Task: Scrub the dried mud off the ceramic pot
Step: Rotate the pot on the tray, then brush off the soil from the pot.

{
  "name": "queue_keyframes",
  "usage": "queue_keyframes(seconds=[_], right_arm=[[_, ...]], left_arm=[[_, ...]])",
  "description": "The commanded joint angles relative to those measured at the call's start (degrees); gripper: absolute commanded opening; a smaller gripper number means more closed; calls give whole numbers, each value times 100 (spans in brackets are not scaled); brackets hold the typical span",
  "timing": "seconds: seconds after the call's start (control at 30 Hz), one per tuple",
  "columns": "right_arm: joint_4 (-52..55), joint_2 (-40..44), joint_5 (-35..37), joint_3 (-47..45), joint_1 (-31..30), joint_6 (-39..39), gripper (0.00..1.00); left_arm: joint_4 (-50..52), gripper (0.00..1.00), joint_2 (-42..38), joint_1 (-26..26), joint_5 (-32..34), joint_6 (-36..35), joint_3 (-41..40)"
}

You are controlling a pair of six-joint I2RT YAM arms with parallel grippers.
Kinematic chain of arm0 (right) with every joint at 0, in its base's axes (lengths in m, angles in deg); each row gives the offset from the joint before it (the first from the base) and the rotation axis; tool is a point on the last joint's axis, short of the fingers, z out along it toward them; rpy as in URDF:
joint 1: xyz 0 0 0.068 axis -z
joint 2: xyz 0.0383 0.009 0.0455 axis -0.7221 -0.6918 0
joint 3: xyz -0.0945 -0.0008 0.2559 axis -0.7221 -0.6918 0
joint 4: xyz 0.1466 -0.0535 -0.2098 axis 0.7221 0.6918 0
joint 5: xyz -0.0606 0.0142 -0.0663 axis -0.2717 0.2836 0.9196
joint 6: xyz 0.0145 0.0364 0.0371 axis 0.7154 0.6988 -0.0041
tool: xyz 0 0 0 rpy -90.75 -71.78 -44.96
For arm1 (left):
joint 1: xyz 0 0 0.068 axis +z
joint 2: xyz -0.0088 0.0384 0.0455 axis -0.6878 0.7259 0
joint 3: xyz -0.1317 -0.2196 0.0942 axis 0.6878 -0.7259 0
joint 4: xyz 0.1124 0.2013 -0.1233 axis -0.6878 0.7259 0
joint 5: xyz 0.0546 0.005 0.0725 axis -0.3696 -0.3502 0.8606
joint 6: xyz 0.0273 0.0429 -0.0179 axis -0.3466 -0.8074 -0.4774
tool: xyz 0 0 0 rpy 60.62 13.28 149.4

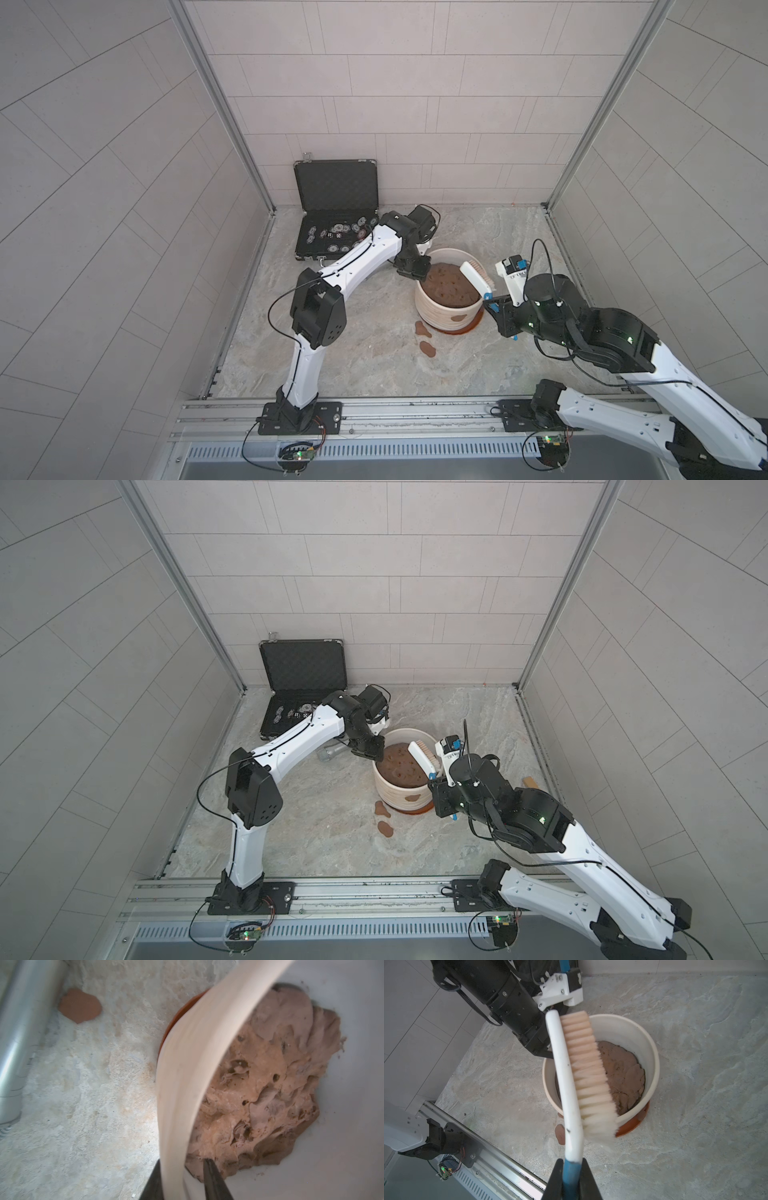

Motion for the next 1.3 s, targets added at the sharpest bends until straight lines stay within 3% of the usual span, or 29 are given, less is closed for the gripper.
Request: queue_keyframes(seconds=[0.0, 0.07, 0.17, 0.3, 0.47, 0.53, 0.63, 0.83, 0.9, 1.0, 1.03, 1.1, 1.27], right_arm=[[157, 312, -554, -147, 104, -199, 0], [109, 413, -959, -293, 105, -276, 0], [-87, 462, -1533, -543, 105, -365, 0], [-288, 483, -1748, -723, 105, -444, 0], [-358, 528, -2223, -970, 105, -795, 0], [-430, 520, -2466, -1171, 97, -884, 0], [-565, 446, -2379, -1418, -16, -921, 0], [-1081, 427, -1920, -1933, -123, -1019, 0], [-1241, 457, -1662, -2096, -124, -1036, 0], [-1654, 399, -1575, -2306, -145, -1068, 0], [-1803, 347, -1565, -2350, -176, -1045, 0], [-2080, 222, -1354, -2451, -276, -968, 0], [-2063, 64, -411, -2643, -308, -669, 0]], left_arm=[[216, 16, 297, -81, -237, -382, 508], [277, 8, 439, -81, -243, -548, 746], [311, 7, 646, -81, -225, -736, 1038], [441, 6, 994, -74, -242, -879, 1569], [411, 0, 1314, -26, -623, -978, 2176], [272, 0, 1359, 8, -1038, -1326, 2265], [411, 0, 1531, 12, -1687, -2123, 2619], [572, 1, 1996, 24, -1769, -2483, 3278], [533, 19, 2039, 29, -1820, -2453, 3284], [519, 80, 2000, 78, -1956, -2286, 3278], [519, 91, 1952, 128, -2037, -2217, 3265], [519, 100, 1765, 297, -2203, -2027, 3150], [326, 100, 942, 867, -2604, -1694, 2318]])
